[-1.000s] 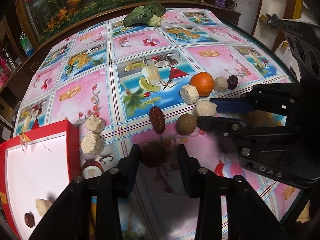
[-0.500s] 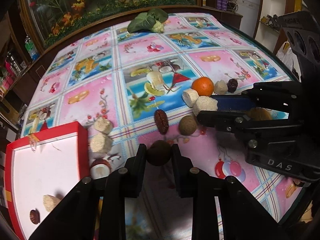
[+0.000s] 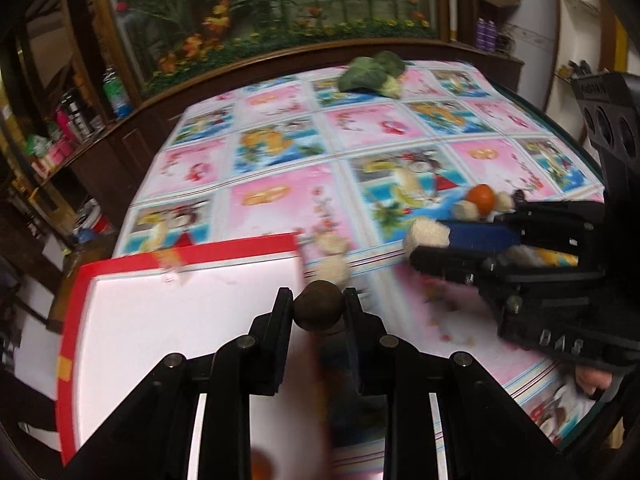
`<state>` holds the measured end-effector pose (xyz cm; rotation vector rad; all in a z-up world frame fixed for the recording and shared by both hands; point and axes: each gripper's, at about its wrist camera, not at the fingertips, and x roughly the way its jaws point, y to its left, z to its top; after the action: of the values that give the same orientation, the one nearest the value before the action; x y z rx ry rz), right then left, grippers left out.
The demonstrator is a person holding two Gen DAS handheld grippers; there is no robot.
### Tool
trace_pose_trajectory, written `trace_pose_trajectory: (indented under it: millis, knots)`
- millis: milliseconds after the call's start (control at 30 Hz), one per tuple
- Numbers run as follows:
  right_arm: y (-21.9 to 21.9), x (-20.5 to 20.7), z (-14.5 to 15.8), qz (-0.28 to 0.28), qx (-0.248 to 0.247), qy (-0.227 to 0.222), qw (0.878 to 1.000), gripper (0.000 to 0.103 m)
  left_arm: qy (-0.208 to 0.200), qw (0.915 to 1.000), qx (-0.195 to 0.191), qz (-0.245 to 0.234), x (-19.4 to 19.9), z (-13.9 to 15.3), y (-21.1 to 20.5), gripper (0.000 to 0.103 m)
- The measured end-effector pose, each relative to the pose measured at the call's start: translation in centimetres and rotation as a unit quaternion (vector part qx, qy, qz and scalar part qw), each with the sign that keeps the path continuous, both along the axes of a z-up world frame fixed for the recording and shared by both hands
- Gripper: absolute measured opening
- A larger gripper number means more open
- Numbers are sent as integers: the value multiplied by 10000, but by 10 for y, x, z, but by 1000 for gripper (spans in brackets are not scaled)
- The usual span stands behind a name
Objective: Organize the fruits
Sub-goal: 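Carry the brown fruit and beige cake over the tray and release both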
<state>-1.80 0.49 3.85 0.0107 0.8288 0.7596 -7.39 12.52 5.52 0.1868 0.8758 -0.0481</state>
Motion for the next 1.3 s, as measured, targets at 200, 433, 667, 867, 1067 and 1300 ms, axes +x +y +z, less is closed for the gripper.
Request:
trace_pose_trajectory:
  millis: [200,433,667,867,1067,1300]
  knots:
    - [63,-17,8,475,112,-79,9988,28,10,9993,111,361,-8,0,39,24]
    - [108,-28,2,762,-37,-68,9971,28,171,9974,155,678,-11,-13,75,24]
    - [126,-31,-12,895,-364,21,9953,28,276,9965,169,777,-10,-24,88,24]
    - [130,-34,-11,954,-503,-51,9942,28,421,9949,300,871,-4,-34,88,27]
    - [122,-33,-8,982,-394,51,9944,28,346,9936,326,1023,-5,-28,84,42]
    - [99,-25,3,799,-164,40,9967,28,151,9947,302,976,-3,-16,56,56]
